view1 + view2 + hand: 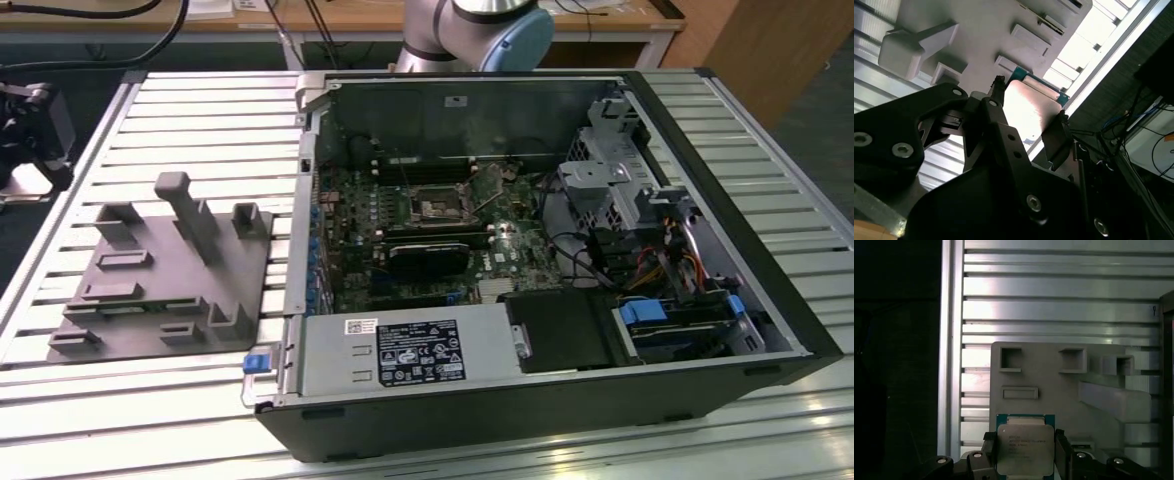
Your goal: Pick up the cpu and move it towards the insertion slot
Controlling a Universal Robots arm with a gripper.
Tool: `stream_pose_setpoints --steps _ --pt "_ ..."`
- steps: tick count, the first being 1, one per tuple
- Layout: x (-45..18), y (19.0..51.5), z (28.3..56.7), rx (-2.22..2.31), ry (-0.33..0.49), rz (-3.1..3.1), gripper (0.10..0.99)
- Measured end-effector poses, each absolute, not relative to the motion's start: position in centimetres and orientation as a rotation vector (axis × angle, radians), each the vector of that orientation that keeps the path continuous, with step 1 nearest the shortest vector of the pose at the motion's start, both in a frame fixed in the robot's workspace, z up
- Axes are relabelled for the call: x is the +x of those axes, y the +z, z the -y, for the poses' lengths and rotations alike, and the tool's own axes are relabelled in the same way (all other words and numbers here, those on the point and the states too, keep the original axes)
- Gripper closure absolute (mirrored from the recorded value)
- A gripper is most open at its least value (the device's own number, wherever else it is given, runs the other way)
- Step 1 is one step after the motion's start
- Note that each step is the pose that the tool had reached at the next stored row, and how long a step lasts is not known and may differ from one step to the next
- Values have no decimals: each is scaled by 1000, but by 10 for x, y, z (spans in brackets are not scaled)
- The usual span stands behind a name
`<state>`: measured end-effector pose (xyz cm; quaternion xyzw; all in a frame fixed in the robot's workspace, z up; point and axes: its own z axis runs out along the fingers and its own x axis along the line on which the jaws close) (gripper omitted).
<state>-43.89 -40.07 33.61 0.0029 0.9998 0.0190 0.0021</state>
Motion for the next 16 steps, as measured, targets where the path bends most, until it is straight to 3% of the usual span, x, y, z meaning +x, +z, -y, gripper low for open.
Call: stream_pose_setpoints --steps 16 --pt "-439 370 399 9 58 -3137 541"
